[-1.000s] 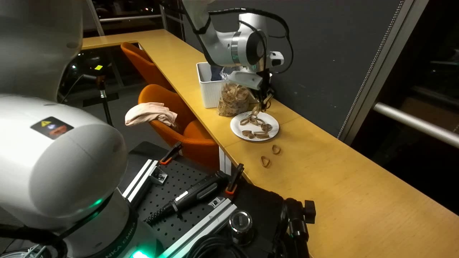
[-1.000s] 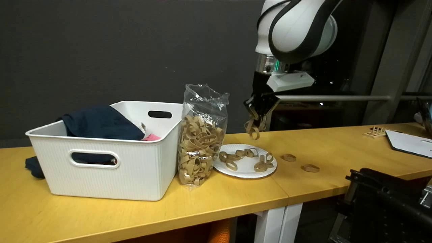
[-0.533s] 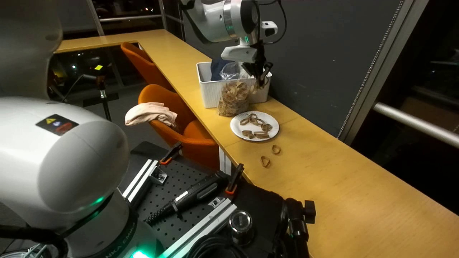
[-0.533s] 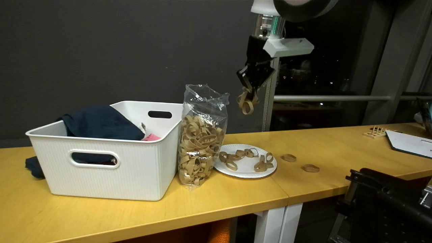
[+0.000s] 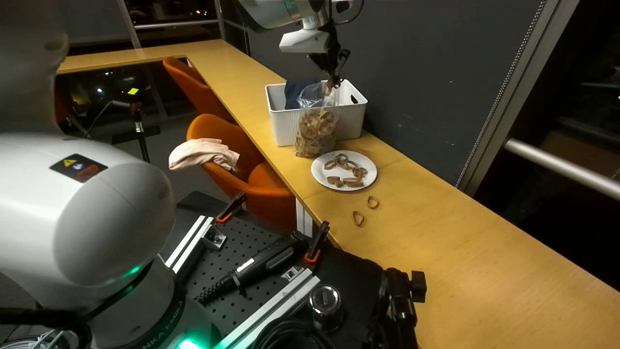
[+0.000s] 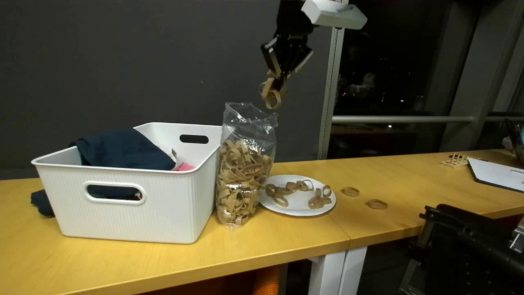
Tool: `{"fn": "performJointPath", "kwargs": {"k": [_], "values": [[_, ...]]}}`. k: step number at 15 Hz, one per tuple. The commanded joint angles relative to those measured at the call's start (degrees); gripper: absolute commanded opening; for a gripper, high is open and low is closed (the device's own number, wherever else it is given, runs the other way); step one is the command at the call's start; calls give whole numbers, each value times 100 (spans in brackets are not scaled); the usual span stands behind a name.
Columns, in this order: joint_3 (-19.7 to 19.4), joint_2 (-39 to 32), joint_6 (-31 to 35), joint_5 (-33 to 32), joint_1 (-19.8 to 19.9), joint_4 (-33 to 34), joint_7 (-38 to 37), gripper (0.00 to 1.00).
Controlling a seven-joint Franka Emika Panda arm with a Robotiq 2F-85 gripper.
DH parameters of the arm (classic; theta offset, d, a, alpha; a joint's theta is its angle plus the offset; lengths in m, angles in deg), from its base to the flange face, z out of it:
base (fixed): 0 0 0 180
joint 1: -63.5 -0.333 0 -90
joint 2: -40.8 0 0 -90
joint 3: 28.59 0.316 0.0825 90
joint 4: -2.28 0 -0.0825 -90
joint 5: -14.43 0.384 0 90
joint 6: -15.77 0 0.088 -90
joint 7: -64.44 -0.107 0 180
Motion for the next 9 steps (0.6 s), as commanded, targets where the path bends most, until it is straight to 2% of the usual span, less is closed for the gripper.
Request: {"fn": "performJointPath", "kwargs": {"k": [1,9], "values": [[258,-142,-6,-20,83,260,103,1],[453,-459,111,42,53,260,231,1]]}}
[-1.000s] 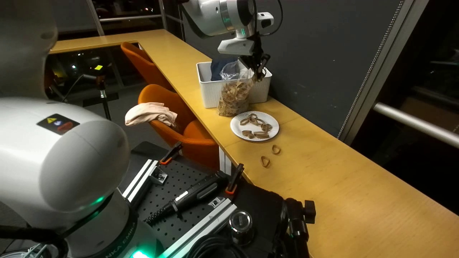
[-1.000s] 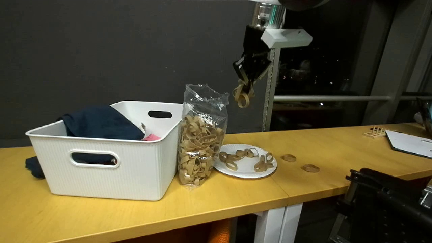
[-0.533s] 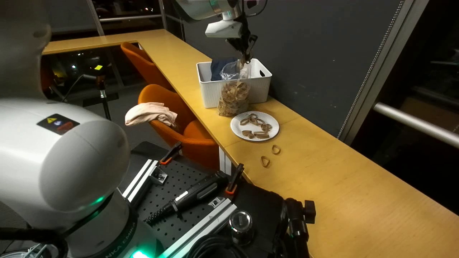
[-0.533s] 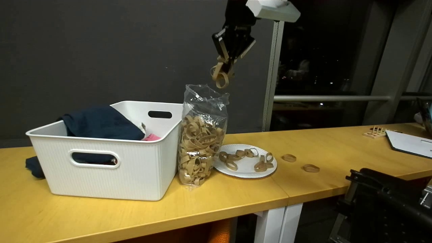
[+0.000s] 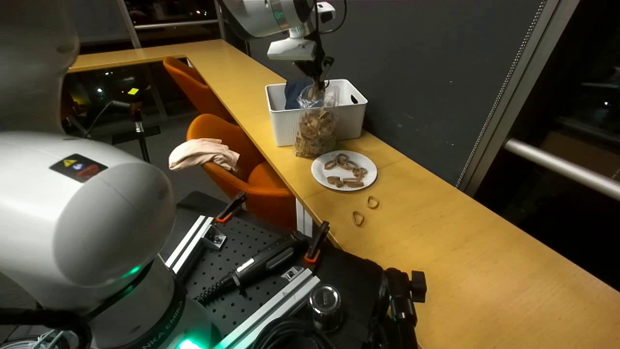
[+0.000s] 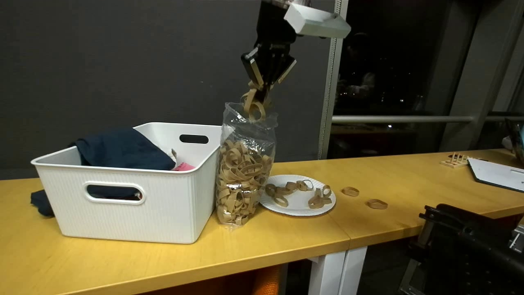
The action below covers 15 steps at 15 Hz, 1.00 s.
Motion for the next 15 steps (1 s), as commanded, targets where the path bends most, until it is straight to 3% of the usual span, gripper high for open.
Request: {"fn": "performJointPath", "kwargs": {"k": [1,3,4,6,14,15], "values": [[32,-143,84,15,47,111,120,1],[18,-182,123,25,63,119,148,1],[30,-180,154,60,74,114,164,30],[31,-181,195,71,76,114,162,36],[52,2,329,214,115,11,201,95],[49,31,332,221,126,-10,208,99]]}}
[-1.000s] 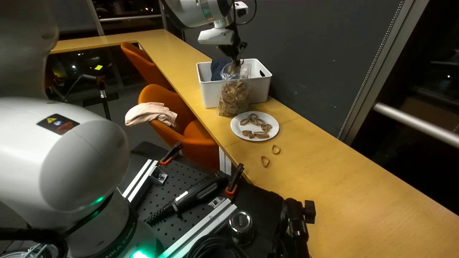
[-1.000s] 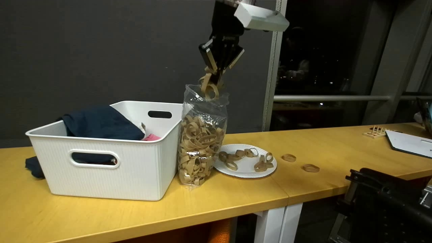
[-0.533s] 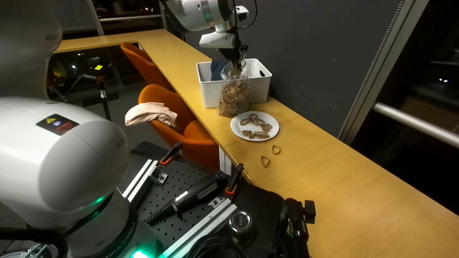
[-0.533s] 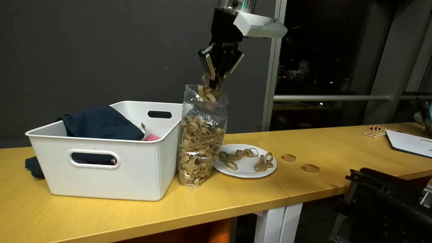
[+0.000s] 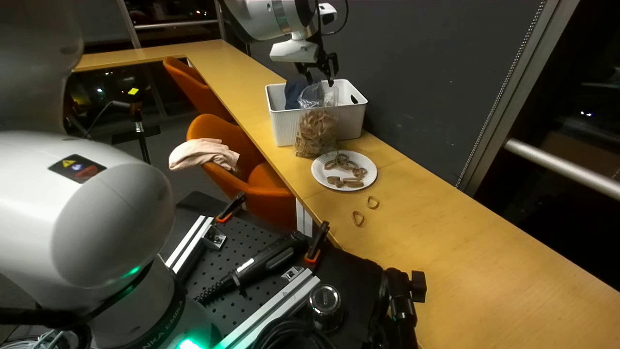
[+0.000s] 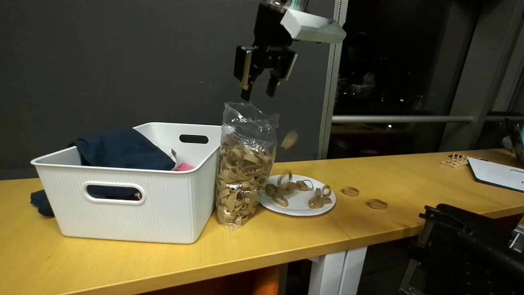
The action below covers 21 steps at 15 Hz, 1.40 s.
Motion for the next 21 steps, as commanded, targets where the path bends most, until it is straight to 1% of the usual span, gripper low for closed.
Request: {"fn": "performJointPath", "kwargs": {"k": [1,3,7,11,14,16,18,21], "values": [[33,169,67,171,88,-78,152,100],[5,275,-1,162,110,-111,119,100],[-219,684,-340,-87,150,-331,-184,100],[-356,1056,-653,-115,443,-814,-340,100],[-398,1189,-642,115,801,-1279,-169,100],[-417,1107,-622,282,1023,-1457,-62,100],[-421,876,-640,504,1217,-1484,163,100],[-378,401,-387,814,1357,-1420,504,100]]}}
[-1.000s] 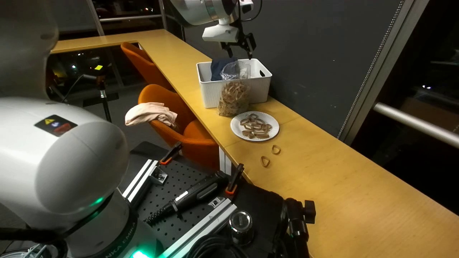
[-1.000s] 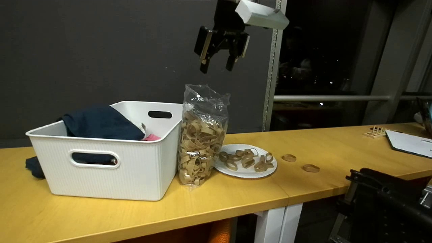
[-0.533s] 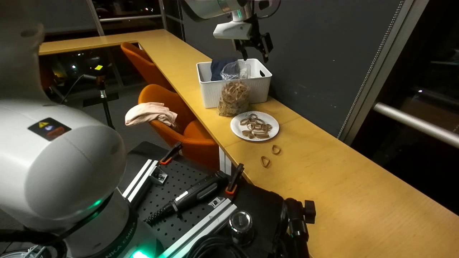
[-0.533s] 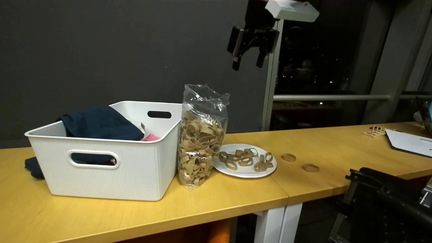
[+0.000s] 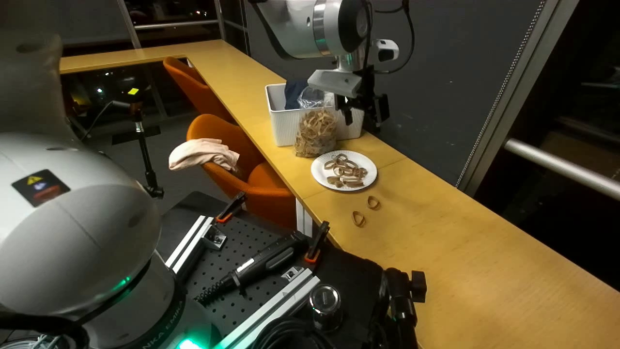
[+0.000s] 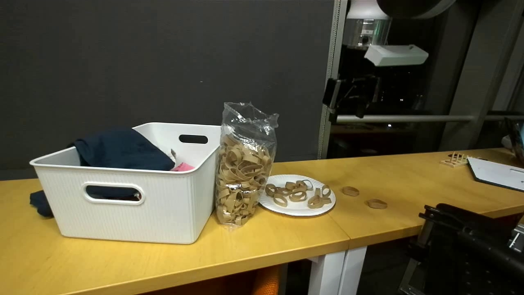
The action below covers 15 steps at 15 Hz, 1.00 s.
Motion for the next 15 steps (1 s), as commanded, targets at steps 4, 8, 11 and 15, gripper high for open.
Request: {"fn": "performJointPath", "kwargs": {"k": [4,8,11,15], "values": [[118,-1145,382,608,108,476,763,100],[123,-1905,983,582,27,789,832,100],[199,-2456,1407,641,33,1058,1013,100],[290,-2928,1726,623,-25,1397,1261,100]]}}
